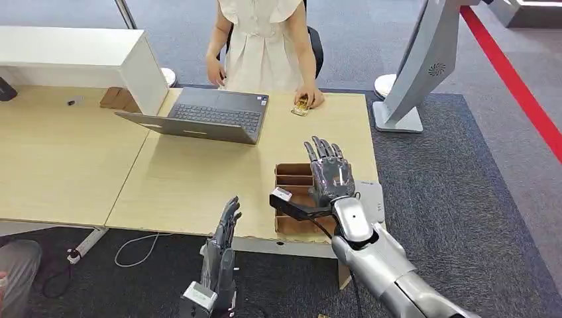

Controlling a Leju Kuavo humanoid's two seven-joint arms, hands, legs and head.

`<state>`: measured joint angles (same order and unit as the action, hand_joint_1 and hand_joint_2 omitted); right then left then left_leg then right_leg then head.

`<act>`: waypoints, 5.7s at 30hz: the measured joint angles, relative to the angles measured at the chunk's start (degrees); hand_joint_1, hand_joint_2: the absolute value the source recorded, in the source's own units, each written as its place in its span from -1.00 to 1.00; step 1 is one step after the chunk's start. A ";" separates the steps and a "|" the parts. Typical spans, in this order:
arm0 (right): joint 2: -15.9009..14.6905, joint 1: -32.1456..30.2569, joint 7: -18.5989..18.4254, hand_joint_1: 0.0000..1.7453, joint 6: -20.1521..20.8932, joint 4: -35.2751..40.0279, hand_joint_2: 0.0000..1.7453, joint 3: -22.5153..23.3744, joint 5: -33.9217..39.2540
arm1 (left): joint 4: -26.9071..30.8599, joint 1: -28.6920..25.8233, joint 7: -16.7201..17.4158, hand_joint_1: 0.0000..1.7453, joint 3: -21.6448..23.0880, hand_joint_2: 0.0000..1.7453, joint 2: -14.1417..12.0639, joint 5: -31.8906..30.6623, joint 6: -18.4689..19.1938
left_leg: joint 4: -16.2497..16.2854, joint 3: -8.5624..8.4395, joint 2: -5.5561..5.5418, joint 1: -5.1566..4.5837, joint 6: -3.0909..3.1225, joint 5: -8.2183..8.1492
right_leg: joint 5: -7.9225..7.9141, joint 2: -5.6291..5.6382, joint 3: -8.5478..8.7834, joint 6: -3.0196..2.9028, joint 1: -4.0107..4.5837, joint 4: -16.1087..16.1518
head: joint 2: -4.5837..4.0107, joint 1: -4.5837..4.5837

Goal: Pass the card to the sensor for recognition and then transmit it.

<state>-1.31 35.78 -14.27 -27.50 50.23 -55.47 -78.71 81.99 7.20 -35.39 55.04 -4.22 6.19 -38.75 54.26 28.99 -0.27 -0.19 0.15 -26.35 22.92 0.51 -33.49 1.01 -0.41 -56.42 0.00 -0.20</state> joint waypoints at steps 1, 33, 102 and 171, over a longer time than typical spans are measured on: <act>0.00 0.00 0.00 -1.00 0.00 0.00 1.00 0.00 0.00 | 0.00 0.00 0.00 -1.00 0.00 -1.00 0.00 0.00 0.00 | 0.00 0.00 0.00 0.00 0.00 0.00 | 0.00 0.00 0.00 0.00 0.00 0.00 | 0.00 0.00; -4.00 0.69 1.73 -1.00 4.74 9.88 1.00 -0.94 -2.73 | -0.09 -1.24 -0.85 -1.00 -2.32 -1.00 0.63 -3.24 0.00 | 0.00 0.00 0.00 0.00 0.00 0.00 | 0.00 0.01 0.00 0.00 0.00 0.00 | 0.00 0.00; -1.18 1.95 -7.17 -1.00 6.08 1.38 1.00 -3.67 -4.55 | -0.09 -5.79 -0.83 -1.00 -9.29 -1.00 2.58 -7.65 0.00 | 0.00 -0.04 0.00 0.00 -0.01 0.01 | 0.00 0.00 0.03 0.00 0.01 0.00 | 0.00 0.00; -2.75 3.84 -9.03 -1.00 5.97 -3.87 1.00 -2.86 -0.63 | -0.09 -7.20 -1.88 -1.00 -12.17 -1.00 3.69 -8.00 0.00 | 0.00 -0.02 0.00 0.00 -0.01 0.00 | 0.00 0.01 0.02 0.00 0.01 0.01 | 0.00 0.00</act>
<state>-4.06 39.63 -23.30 -21.53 46.36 -58.34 -79.34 81.90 0.00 -37.27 42.86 -0.52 -1.81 -38.75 54.26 28.97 -0.27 -0.19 0.15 -26.34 22.92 0.51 -33.47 1.00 -0.40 -56.41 0.00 -0.20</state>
